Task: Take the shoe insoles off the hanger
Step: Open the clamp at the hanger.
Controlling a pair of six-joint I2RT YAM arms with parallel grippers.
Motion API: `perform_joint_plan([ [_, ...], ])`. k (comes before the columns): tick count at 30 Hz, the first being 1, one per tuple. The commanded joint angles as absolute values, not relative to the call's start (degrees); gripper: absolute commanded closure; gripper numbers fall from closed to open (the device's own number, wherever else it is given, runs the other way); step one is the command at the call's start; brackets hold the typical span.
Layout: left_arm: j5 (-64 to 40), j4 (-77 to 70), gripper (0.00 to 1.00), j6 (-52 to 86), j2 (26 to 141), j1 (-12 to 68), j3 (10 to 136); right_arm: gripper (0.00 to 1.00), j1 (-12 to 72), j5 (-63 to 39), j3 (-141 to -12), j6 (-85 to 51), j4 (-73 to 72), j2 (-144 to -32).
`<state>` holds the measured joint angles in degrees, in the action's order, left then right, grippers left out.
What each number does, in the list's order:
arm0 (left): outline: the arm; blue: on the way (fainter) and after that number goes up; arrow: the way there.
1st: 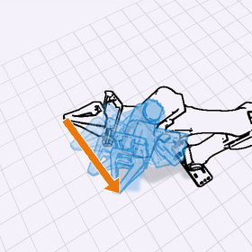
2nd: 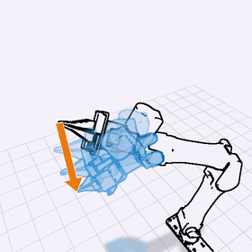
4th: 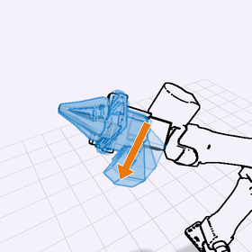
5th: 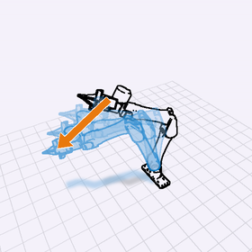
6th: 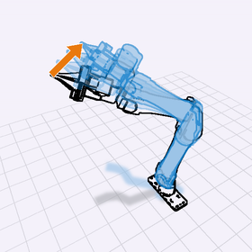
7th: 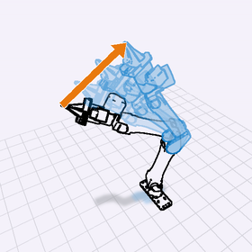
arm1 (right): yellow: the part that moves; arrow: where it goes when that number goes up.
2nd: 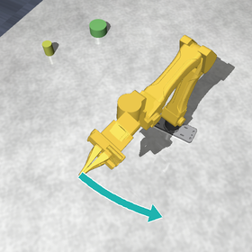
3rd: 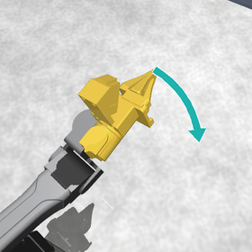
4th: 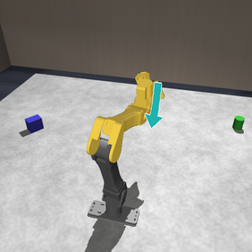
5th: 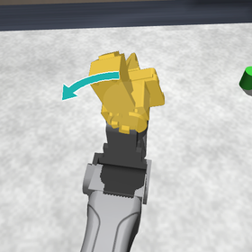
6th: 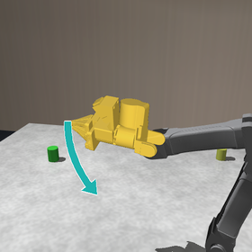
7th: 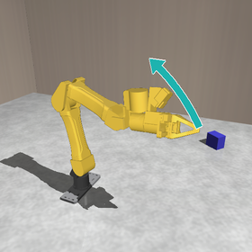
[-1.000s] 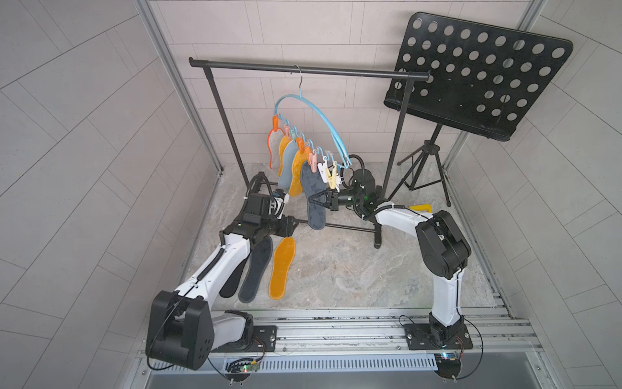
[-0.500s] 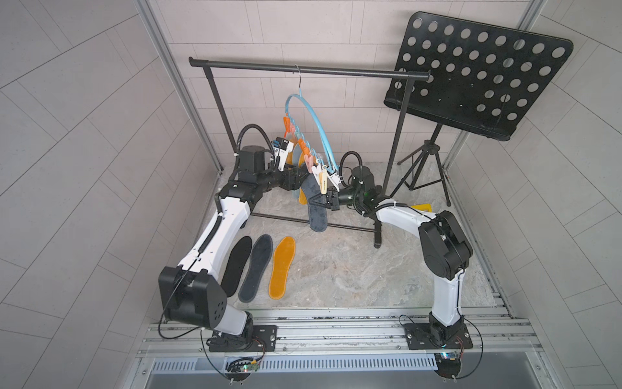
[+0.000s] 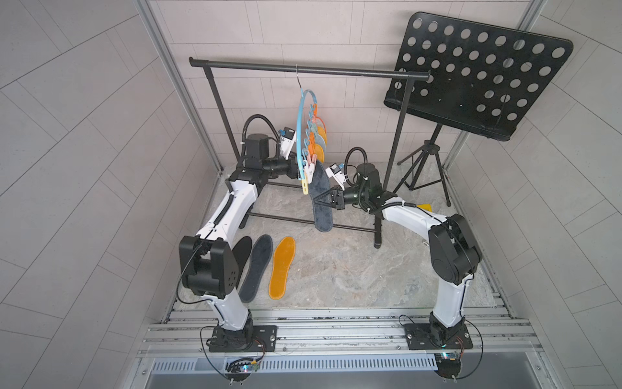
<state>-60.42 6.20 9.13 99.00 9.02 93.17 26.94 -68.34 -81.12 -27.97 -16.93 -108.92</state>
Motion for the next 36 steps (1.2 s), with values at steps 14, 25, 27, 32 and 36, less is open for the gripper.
perform_joint_plan([
  [14,-67.53,-12.05,0.49,22.38,101.21,9.12,96.35,0.99,28.65,-72.25,-80.59,-25.8,-12.92,-107.93],
  [25,-64.07,-9.27,0.97,21.05,100.79,8.91,95.78,0.99,28.84,-71.5,-80.87,-24.69,-10.96,-107.89],
  [27,-63.55,-8.63,1.0,20.72,100.78,8.91,95.98,0.99,28.82,-71.18,-80.86,-23.7,-9.57,-107.59],
  [32,-62.1,-6.53,1.0,19.13,100.75,8.52,96.22,0.99,28.89,-68.05,-81.02,-18.42,-0.06,-106.32],
  [36,-60.66,-4.77,1.0,18.01,100.7,7.81,96.2,0.98,30.17,-62.73,-75.97,-20.27,4.0,-103.0],
])
